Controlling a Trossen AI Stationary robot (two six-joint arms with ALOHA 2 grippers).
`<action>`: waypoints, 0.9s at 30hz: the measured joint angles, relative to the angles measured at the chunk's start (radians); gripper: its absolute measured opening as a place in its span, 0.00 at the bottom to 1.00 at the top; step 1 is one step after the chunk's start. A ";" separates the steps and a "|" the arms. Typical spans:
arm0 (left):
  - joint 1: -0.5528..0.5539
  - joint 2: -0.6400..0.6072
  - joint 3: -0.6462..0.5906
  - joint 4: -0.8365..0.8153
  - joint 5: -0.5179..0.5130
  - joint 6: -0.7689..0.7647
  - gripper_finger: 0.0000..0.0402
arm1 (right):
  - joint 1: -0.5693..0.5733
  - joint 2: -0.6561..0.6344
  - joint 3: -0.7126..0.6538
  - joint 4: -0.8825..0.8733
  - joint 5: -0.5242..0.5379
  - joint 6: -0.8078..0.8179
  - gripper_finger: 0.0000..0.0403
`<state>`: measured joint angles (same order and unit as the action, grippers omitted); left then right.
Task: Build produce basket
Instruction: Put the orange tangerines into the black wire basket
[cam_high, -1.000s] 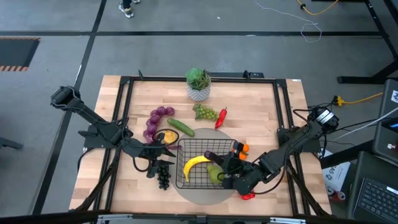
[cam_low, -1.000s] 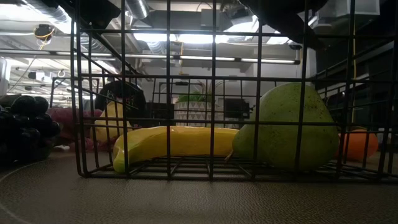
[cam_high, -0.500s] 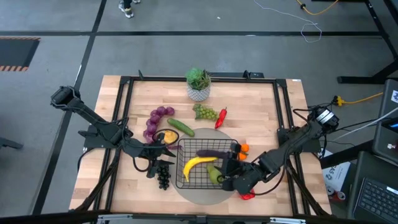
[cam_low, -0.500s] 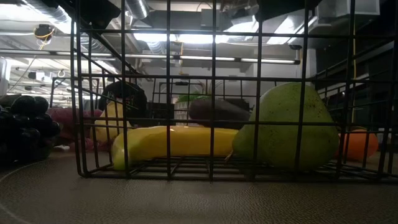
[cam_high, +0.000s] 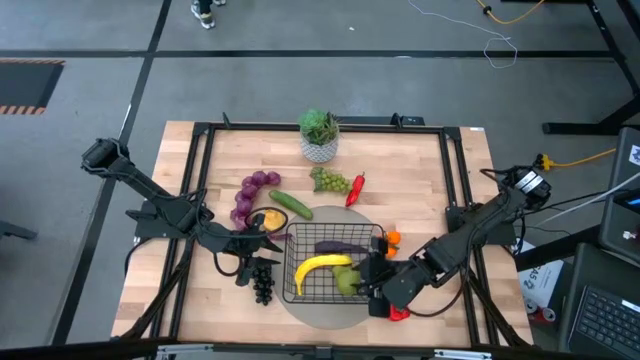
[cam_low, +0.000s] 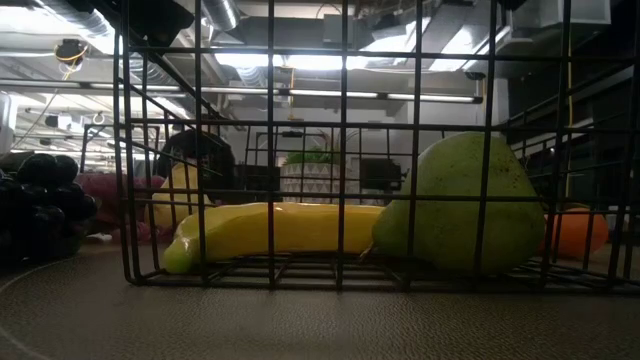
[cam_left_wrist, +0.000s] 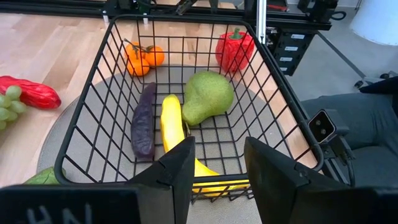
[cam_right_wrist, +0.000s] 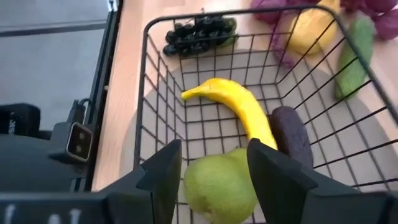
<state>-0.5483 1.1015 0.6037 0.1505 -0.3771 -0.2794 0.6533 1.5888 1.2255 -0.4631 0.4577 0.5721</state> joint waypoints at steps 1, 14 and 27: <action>0.000 0.000 0.000 0.000 0.000 0.000 0.33 | 0.000 0.001 0.000 0.000 -0.007 -0.001 0.45; 0.000 0.000 0.000 0.000 0.000 -0.001 0.33 | -0.008 0.001 0.000 0.022 -0.007 0.029 0.45; 0.000 0.000 0.000 0.015 0.000 -0.034 0.33 | -0.008 -0.052 0.000 0.020 -0.092 0.034 0.45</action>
<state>-0.5483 1.1015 0.6037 0.1657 -0.3771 -0.3135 0.6456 1.5373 1.2255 -0.4436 0.3655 0.6061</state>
